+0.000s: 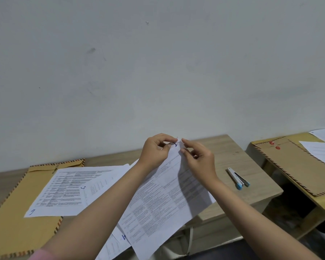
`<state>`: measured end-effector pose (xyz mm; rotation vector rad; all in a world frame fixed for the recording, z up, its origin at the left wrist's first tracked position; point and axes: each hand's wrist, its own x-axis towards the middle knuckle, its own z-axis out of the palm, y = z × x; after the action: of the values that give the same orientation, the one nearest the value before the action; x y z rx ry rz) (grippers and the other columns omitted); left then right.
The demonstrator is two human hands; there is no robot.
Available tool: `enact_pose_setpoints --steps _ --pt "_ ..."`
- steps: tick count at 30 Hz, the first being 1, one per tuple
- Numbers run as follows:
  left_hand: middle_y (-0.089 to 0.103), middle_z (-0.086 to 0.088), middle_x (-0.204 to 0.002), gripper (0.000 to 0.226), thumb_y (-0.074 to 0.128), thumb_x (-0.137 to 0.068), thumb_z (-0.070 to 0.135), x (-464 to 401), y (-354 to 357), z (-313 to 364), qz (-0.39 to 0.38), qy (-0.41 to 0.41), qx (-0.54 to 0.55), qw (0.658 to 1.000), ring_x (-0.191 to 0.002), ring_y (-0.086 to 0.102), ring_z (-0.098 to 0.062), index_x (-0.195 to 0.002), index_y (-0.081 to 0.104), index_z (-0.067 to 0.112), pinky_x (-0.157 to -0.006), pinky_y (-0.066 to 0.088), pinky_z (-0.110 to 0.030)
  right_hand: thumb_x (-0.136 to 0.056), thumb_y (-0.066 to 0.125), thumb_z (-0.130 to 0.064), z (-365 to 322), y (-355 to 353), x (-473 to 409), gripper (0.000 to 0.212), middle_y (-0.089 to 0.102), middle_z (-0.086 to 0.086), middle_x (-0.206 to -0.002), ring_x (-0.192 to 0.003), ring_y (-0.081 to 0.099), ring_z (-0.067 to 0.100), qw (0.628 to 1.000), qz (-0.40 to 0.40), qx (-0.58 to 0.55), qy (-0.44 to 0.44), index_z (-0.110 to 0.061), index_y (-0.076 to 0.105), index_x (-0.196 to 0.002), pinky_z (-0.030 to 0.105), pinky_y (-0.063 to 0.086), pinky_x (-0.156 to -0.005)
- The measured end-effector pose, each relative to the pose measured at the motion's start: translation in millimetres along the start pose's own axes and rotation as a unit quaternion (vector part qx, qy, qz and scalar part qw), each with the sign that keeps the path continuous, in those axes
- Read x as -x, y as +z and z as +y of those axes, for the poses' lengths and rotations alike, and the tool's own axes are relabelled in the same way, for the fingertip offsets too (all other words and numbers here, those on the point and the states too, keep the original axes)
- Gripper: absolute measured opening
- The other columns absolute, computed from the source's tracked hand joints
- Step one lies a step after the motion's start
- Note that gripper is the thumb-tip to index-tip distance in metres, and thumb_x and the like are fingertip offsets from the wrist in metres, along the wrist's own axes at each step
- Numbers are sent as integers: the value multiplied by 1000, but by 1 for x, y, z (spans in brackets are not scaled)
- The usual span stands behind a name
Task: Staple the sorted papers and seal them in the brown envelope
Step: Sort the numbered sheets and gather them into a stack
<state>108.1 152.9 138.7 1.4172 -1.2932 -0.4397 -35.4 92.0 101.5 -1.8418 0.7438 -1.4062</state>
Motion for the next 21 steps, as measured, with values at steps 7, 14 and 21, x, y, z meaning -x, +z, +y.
enact_pose_setpoints --steps 7,14,21 --pt "70 15 -91 40 63 -81 -5 24 -15 -1 5 -36 28 999 -79 65 -9 -87 68 34 -77 52 -25 -75 73 0 -11 0 -5 34 68 -13 -85 -72 62 3 998 -36 -35 28 -31 71 -88 18 50 -67" --pt "71 19 -95 39 67 -80 -1 33 -35 -11 35 -64 24 997 -76 62 -3 -81 71 38 -79 46 -24 -76 75 -8 -13 21 -3 26 69 -14 -86 -64 60 1 994 -73 -47 70 -29 72 -89 20 50 -67" --pt "64 20 -114 34 61 -87 4 61 -65 -26 0 -119 -52 992 -111 53 9 -101 67 34 -88 40 -12 -75 76 -12 -14 54 14 11 72 -10 -83 -59 58 0 983 -130 -30 123 -20 75 -83 16 47 -63"
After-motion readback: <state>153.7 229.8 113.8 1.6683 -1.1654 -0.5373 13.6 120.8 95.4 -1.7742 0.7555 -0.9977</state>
